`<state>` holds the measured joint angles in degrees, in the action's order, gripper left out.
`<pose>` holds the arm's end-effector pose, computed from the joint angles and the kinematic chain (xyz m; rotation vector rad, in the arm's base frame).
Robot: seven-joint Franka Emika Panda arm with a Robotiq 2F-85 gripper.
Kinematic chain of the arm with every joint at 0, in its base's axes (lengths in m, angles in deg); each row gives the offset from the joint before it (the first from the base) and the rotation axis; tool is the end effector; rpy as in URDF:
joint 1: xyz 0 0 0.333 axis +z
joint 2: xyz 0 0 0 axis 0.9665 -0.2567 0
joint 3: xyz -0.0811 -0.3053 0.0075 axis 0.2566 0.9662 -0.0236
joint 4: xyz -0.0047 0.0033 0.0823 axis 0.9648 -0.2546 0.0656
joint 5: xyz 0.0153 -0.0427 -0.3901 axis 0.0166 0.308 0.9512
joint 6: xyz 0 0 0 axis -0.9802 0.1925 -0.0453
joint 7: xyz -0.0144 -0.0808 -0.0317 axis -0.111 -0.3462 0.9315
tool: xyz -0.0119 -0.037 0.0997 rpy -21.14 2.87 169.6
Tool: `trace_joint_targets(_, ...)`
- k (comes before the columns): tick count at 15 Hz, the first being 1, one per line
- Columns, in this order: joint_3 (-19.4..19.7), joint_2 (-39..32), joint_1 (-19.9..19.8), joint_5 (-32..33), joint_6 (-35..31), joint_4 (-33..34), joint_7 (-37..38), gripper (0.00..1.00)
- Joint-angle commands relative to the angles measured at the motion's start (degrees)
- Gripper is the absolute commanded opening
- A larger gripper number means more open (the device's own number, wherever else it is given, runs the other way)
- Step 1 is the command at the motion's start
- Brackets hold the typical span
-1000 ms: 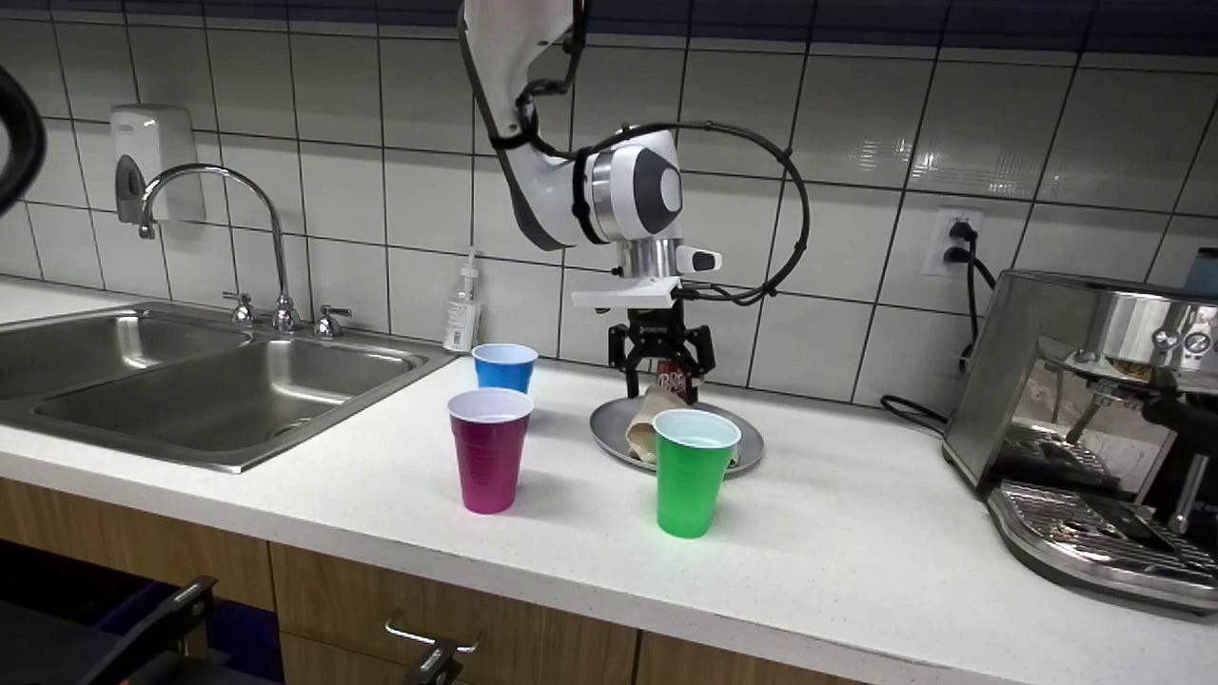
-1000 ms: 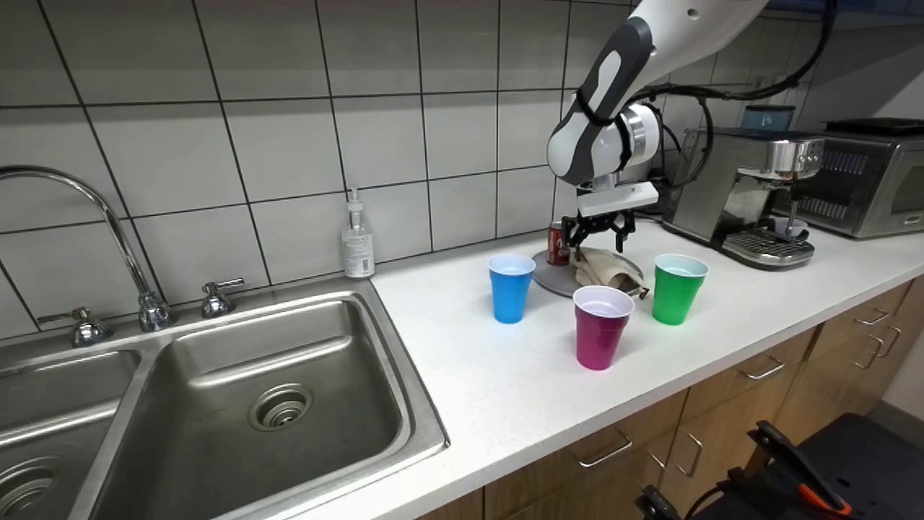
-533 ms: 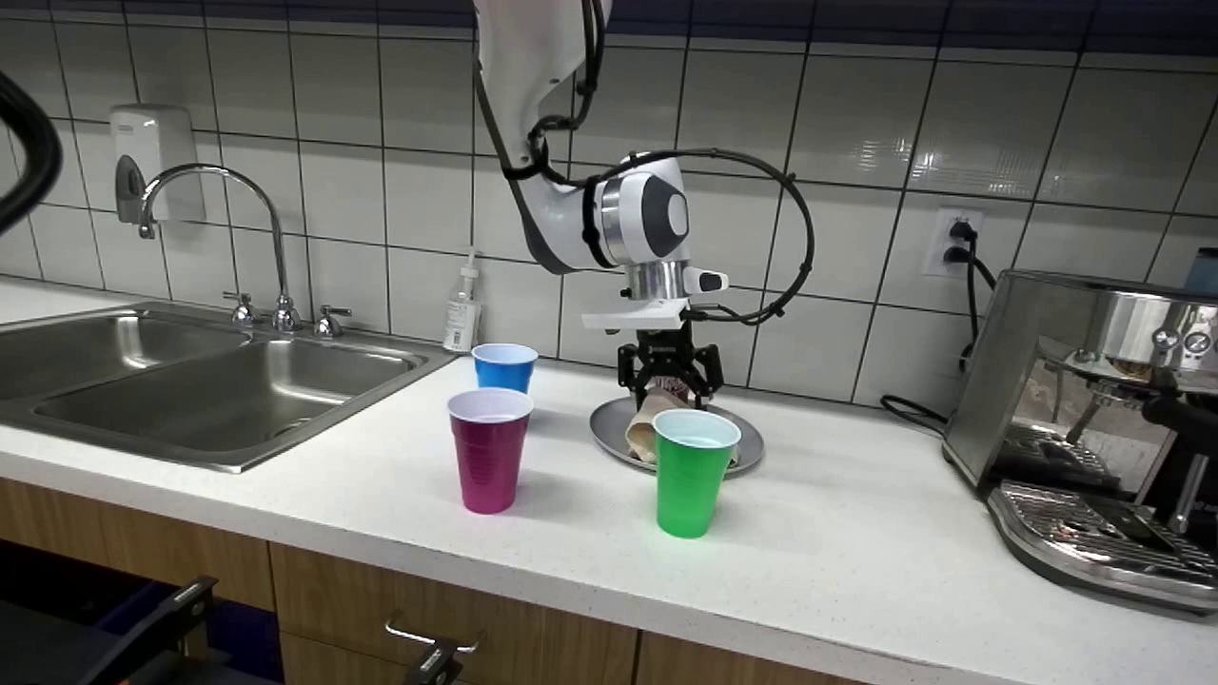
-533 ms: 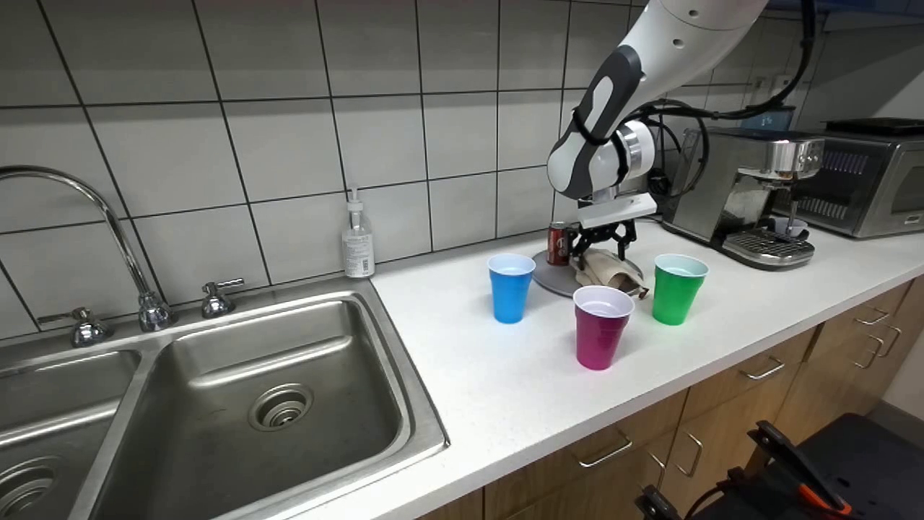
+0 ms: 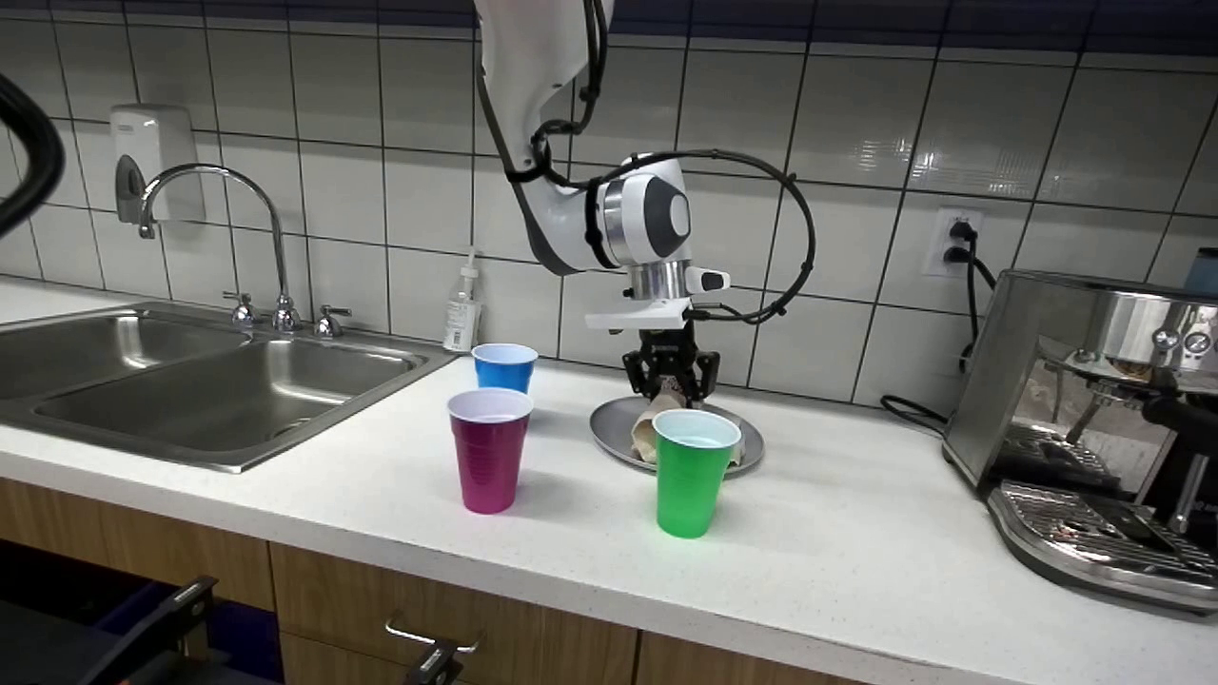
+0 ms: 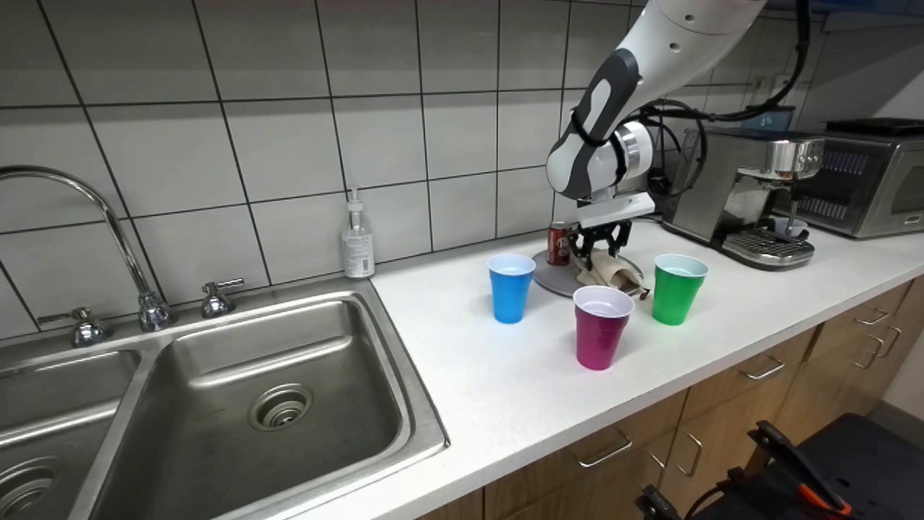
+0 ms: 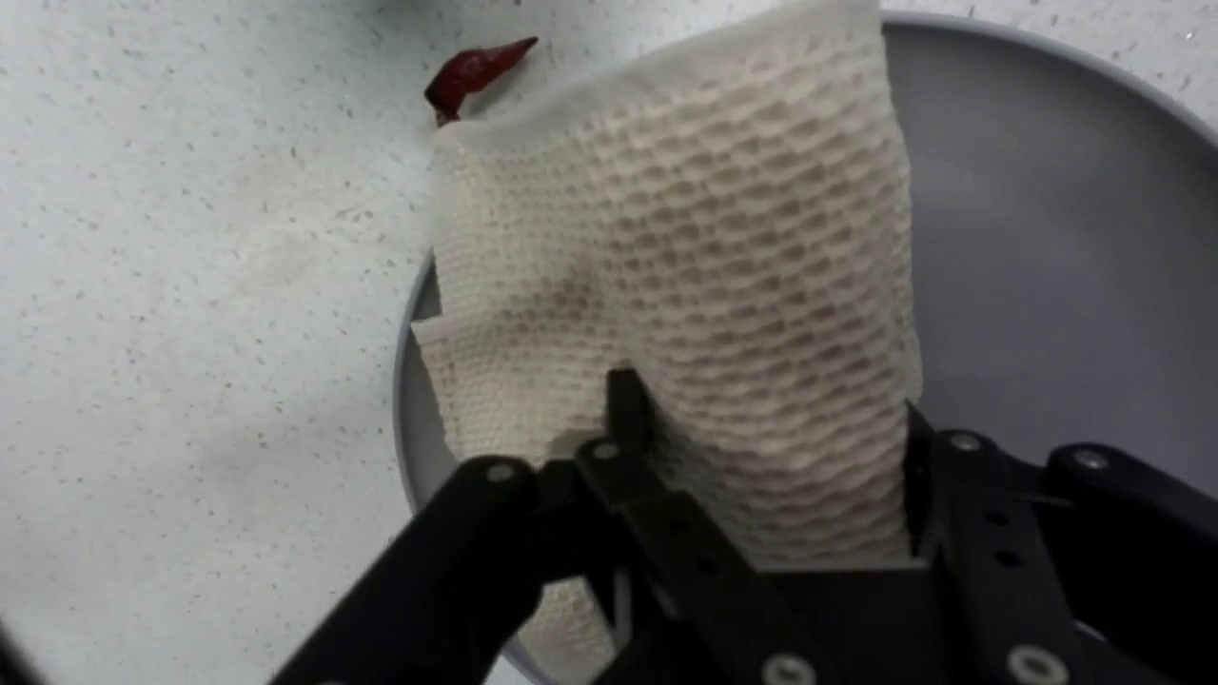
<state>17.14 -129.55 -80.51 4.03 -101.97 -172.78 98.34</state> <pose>0.6408 -0.2025 0.1825 2.8627 -0.4657 0.0140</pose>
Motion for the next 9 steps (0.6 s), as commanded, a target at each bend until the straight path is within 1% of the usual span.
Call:
trace_joint_targets(1, 0.6, -0.4, 0.4, 1.1, 0.9, 1.3, 0.7, 0.25)
trace_joint_targets(3, 0.5, -0.2, 0.4, 1.0, 0.9, 1.1, 0.6, 0.12)
trace_joint_targets(4, 0.5, 0.0, 0.4, 1.0, 0.9, 0.9, 0.6, 0.03)
trace_joint_targets(5, 0.5, 0.3, 0.5, 0.9, 0.9, 0.8, 0.7, 0.0)
trace_joint_targets(6, 0.5, 0.6, 0.5, 0.9, 0.9, 0.7, 0.8, 0.0)
trace_joint_targets(7, 0.5, 1.0, 0.4, 0.7, 1.0, 0.6, 0.8, 0.0)
trace_joint_targets(8, 0.4, 1.4, 0.3, 0.5, 1.1, 0.5, 0.7, 0.02)
trace_joint_targets(9, 0.3, 2.2, 0.1, 0.2, 1.2, 0.4, 0.7, 0.02)
